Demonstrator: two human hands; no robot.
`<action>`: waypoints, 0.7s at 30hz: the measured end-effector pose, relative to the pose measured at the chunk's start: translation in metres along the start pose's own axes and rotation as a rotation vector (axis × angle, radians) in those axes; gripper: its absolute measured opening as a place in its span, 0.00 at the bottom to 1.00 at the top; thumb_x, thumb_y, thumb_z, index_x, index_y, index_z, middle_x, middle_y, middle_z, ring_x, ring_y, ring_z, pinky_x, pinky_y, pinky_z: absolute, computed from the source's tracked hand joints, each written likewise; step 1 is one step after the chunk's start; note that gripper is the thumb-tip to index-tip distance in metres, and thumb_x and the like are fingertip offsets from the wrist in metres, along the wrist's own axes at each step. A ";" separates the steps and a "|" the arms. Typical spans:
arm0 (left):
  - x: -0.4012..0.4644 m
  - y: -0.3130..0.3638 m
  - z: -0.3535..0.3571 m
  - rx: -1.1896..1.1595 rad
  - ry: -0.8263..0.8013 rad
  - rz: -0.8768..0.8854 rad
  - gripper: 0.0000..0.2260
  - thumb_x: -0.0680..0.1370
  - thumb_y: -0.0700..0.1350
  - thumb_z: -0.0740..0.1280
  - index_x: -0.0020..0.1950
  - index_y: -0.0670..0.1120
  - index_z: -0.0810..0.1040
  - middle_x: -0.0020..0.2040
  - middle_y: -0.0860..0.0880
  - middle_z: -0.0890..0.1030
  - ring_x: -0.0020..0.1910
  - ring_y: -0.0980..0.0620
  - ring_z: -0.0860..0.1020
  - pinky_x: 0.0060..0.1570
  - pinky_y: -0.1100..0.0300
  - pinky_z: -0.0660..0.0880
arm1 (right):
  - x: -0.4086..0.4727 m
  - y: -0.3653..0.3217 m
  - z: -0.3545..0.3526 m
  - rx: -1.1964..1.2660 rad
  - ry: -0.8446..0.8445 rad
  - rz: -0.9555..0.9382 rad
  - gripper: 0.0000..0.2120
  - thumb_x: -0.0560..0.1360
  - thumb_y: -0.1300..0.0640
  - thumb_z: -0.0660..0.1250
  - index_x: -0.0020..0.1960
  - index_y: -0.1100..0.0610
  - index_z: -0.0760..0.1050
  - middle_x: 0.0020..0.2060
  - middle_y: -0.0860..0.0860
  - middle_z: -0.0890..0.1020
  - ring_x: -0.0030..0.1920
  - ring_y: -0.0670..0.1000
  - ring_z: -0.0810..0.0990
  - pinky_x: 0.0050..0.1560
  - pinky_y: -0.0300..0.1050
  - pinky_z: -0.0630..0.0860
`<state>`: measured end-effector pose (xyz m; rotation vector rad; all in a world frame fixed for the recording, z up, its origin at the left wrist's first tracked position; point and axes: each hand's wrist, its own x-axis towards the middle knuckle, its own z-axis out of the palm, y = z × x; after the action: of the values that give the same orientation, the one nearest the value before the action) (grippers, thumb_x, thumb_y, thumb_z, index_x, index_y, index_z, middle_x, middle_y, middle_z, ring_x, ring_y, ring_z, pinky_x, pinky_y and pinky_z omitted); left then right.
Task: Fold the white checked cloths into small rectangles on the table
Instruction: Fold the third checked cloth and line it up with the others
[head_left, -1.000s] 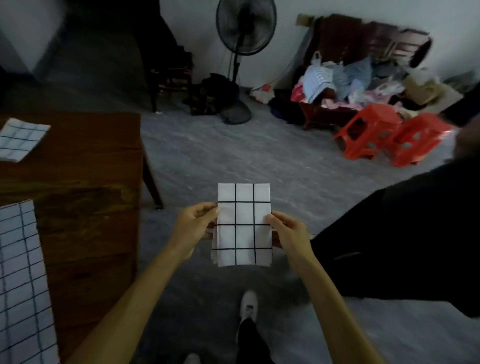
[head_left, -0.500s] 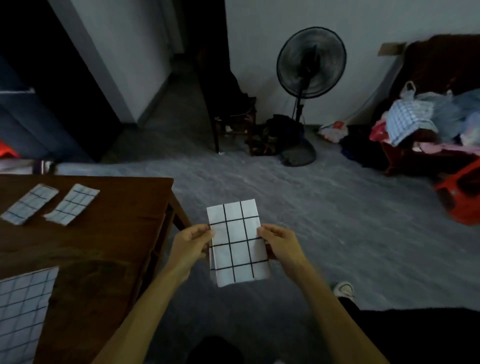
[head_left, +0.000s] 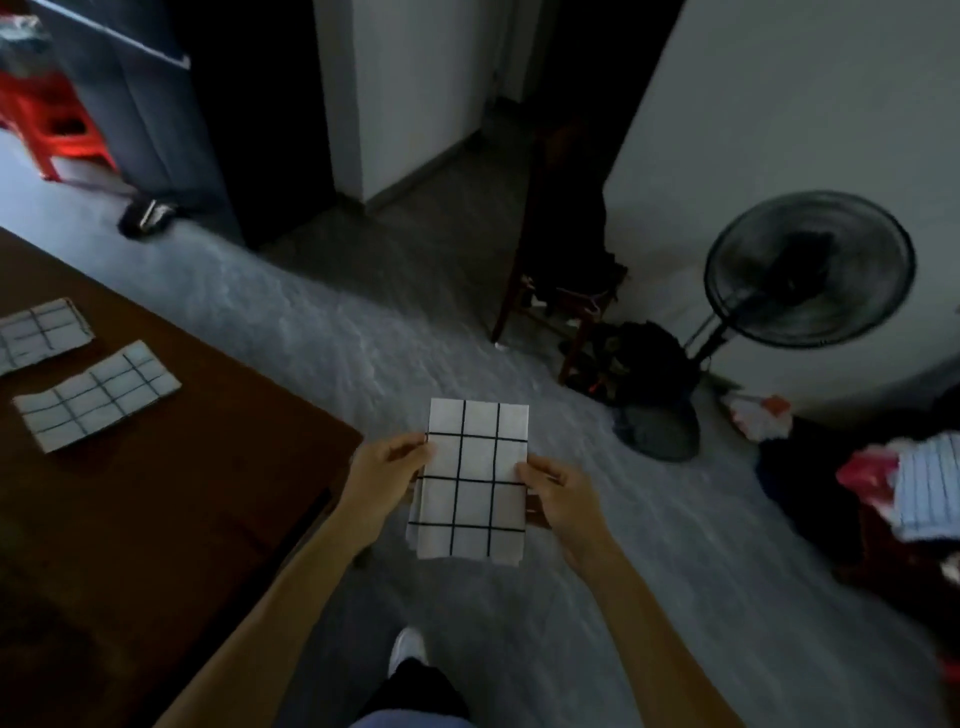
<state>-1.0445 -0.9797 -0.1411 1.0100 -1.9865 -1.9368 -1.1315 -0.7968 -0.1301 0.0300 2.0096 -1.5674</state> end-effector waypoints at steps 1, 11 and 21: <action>0.023 0.010 0.000 -0.028 0.030 0.001 0.06 0.76 0.42 0.68 0.41 0.52 0.80 0.42 0.47 0.82 0.41 0.53 0.79 0.39 0.66 0.74 | 0.024 -0.018 0.003 -0.024 -0.026 -0.005 0.07 0.78 0.58 0.66 0.54 0.57 0.80 0.47 0.54 0.85 0.44 0.52 0.85 0.41 0.45 0.81; 0.186 0.052 -0.024 0.085 0.318 0.002 0.06 0.77 0.41 0.65 0.44 0.40 0.80 0.41 0.39 0.80 0.37 0.49 0.77 0.34 0.69 0.73 | 0.225 -0.124 0.071 -0.176 -0.302 -0.079 0.02 0.77 0.57 0.67 0.48 0.51 0.78 0.44 0.50 0.84 0.44 0.50 0.84 0.38 0.41 0.80; 0.262 0.094 -0.045 -0.117 0.827 -0.096 0.05 0.77 0.42 0.66 0.48 0.51 0.79 0.46 0.50 0.82 0.45 0.56 0.81 0.46 0.59 0.79 | 0.382 -0.211 0.184 -0.313 -0.882 -0.155 0.04 0.77 0.56 0.67 0.47 0.47 0.76 0.46 0.51 0.83 0.46 0.51 0.83 0.44 0.45 0.82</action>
<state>-1.2466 -1.1754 -0.1302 1.5558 -1.3530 -1.3040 -1.4457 -1.1513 -0.1429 -0.8086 1.5143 -1.0376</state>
